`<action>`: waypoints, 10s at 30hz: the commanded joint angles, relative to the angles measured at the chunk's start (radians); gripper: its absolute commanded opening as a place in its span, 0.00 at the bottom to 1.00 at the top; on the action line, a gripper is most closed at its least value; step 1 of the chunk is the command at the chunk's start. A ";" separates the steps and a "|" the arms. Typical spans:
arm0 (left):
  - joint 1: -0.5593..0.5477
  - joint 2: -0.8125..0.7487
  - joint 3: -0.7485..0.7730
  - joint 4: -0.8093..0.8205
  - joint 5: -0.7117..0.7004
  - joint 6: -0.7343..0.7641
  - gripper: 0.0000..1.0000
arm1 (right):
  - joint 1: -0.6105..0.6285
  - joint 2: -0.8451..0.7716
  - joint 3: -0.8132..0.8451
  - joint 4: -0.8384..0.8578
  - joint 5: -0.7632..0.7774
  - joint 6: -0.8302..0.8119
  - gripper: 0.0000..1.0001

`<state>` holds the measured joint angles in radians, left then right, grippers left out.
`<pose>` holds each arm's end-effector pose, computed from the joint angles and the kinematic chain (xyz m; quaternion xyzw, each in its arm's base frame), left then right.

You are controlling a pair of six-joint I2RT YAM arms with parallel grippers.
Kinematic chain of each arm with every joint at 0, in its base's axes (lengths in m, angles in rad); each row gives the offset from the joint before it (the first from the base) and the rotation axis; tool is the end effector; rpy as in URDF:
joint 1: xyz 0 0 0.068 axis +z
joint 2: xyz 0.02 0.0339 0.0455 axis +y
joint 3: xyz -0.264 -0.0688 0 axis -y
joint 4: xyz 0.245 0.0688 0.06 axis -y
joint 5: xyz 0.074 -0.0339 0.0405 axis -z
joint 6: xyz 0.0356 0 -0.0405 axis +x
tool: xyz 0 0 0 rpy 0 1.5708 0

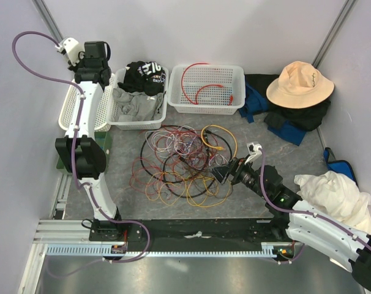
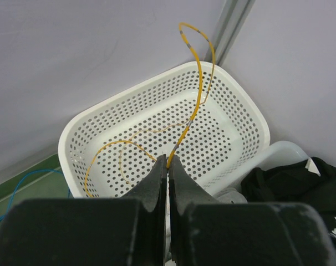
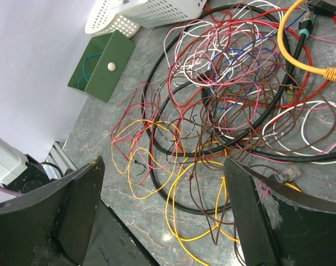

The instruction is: Untangle the cables

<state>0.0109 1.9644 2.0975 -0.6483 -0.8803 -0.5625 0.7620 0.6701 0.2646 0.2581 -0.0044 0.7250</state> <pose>0.4399 0.0322 0.4017 -0.4268 0.6890 0.2301 0.5386 0.1231 0.1177 0.2199 -0.0154 0.7571 0.4433 0.4796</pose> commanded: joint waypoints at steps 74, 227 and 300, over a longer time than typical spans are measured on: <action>-0.805 -1.079 -1.320 0.116 0.365 -0.294 1.00 | -0.012 1.104 0.871 -0.295 0.609 -0.314 0.00; 0.287 0.030 -0.228 -0.222 0.168 -0.743 0.02 | 0.143 0.138 0.231 -0.123 0.011 -0.174 0.98; -0.759 -1.015 -1.453 0.273 0.577 -0.352 0.82 | 0.312 0.716 0.309 -0.215 0.315 -0.190 0.85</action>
<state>-0.7437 0.9947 0.6670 -0.4091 -0.2855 -0.9360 1.0409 1.2884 0.4770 0.0769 0.1833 0.5697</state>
